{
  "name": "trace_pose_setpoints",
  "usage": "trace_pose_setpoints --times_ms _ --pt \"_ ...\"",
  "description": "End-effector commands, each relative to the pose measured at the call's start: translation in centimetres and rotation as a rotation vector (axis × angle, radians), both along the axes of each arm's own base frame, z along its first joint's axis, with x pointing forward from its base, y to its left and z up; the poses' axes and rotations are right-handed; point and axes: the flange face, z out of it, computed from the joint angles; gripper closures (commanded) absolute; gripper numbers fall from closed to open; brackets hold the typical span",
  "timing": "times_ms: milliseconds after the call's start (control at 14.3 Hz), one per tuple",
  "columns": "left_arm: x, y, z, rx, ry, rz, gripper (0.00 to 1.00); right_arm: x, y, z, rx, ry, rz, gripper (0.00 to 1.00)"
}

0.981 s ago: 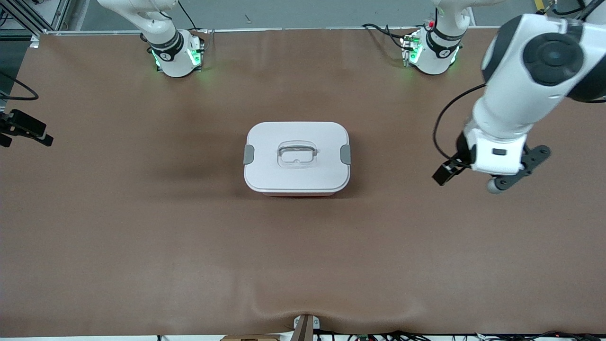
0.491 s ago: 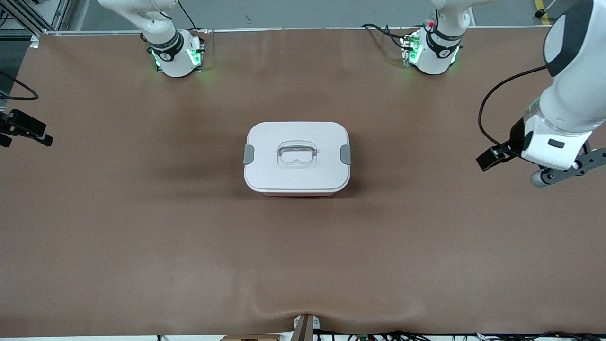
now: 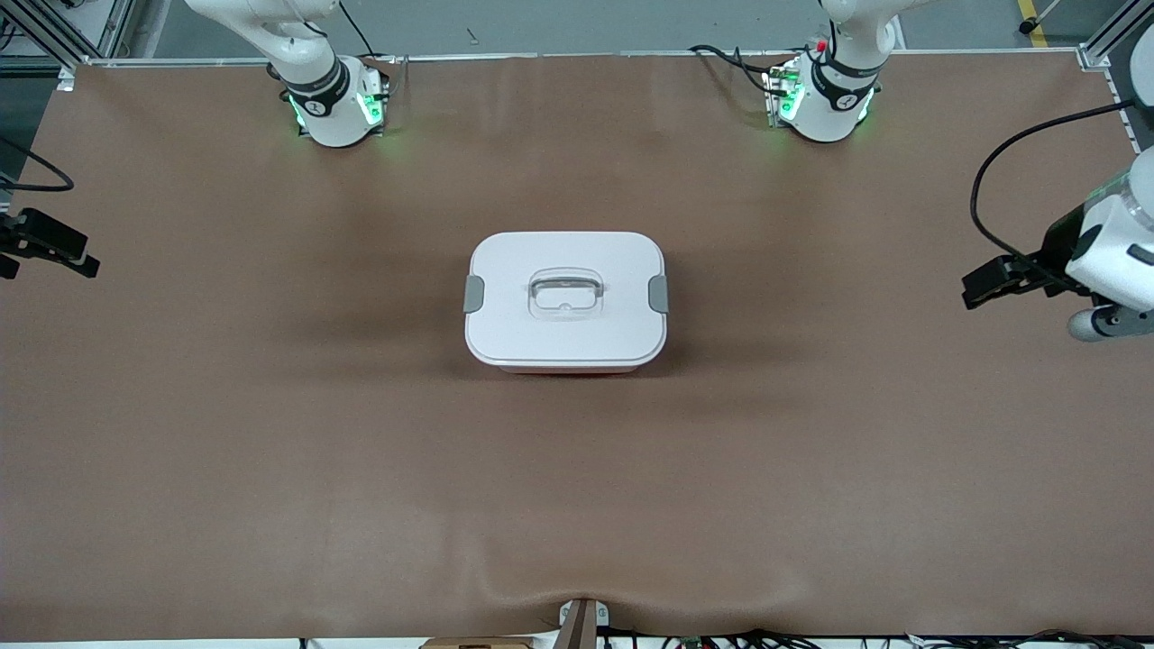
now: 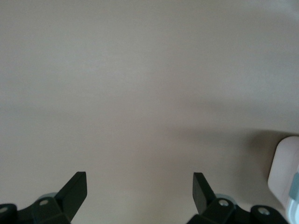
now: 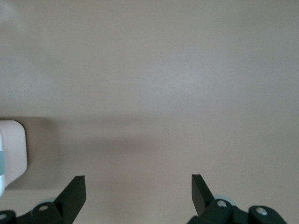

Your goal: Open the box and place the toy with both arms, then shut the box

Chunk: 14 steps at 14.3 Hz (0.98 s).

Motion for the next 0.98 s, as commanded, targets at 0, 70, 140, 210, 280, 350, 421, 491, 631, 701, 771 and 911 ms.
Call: trace_pose_setpoints --times_ms 0,70,140,210,280,350,421,491,631,701,771,911 --pt "-1.9 -0.3 1.6 -0.006 0.008 -0.046 0.0 -0.1 1.1 0.1 -0.039 0.017 0.032 0.0" --pt "-2.0 -0.3 1.6 -0.006 0.014 -0.049 0.0 -0.4 1.5 0.0 -0.056 0.042 0.042 0.0" --pt "-2.2 -0.4 1.9 -0.004 0.01 -0.049 0.0 -0.7 1.6 -0.3 -0.075 0.072 0.039 0.0" --pt "-2.4 -0.5 1.9 -0.002 0.019 -0.051 0.0 -1.1 1.2 -0.4 -0.075 0.087 0.006 0.0" --pt "-2.6 -0.6 2.1 -0.001 0.023 -0.052 0.0 -1.2 1.1 -0.5 -0.074 0.089 -0.009 0.0" --pt "-2.9 -0.8 2.3 0.003 0.022 -0.055 0.0 -1.2 1.1 -0.6 -0.074 0.091 -0.011 0.0" --pt "-3.0 -0.9 2.3 0.003 0.032 -0.056 0.0 -1.2 1.2 -0.7 -0.073 0.095 -0.009 0.0" --pt "-3.3 -1.0 2.5 0.006 0.034 -0.06 0.0 -1.3 1.2 -1.0 -0.066 0.101 -0.012 0.0" --pt "-4.2 -1.4 3.3 0.013 0.028 -0.104 0.0 -1.4 0.9 -1.0 -0.059 0.101 -0.019 0.0" --pt "-4.8 -0.9 3.8 0.02 0.031 -0.103 0.0 -1.4 0.9 -1.1 -0.059 0.105 -0.019 0.0" --pt "-5.5 -1.1 4.1 0.006 0.034 -0.112 0.0 -1.4 1.0 -1.2 -0.057 0.11 -0.019 0.0" --pt "-6.6 -0.2 4.6 -0.018 0.033 -0.108 0.0 -1.5 1.0 -1.3 -0.04 0.11 -0.021 0.0"
